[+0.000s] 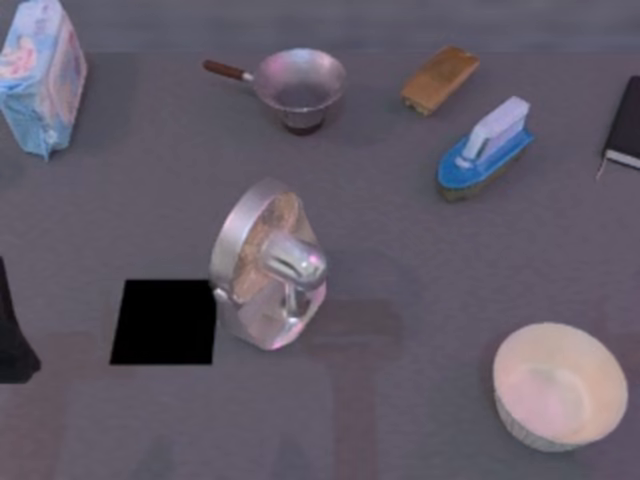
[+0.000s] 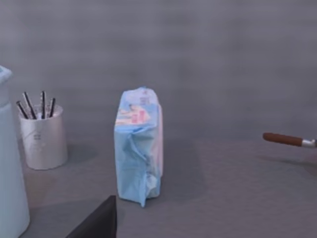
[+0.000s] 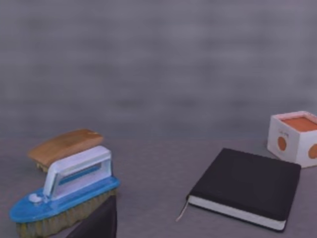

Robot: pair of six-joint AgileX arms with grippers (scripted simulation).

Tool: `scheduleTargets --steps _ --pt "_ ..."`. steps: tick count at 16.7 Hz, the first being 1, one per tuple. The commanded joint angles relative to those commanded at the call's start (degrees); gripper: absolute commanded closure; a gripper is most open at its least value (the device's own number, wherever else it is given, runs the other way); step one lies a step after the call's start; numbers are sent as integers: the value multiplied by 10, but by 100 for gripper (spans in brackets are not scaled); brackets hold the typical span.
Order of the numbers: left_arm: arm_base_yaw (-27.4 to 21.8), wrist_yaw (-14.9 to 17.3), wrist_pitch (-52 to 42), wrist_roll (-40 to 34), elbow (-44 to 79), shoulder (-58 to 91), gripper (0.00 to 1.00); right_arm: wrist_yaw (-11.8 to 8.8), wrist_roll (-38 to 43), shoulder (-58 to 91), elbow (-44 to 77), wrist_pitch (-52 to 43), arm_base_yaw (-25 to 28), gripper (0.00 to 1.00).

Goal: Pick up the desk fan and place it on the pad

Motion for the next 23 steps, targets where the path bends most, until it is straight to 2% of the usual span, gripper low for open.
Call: scheduleTargets --steps 5,10,17,23 --pt "-9 4 -24 4 24 32 0 0 0 0 0 0 0 0" --pt "-48 18 -137 18 146 180 0 0 0 0 0 0 0 0" --pt "-131 34 -381 34 442 508 0 0 0 0 0 0 0 0" --pt "-207 31 -602 35 742 824 0 0 0 0 0 0 0 0"
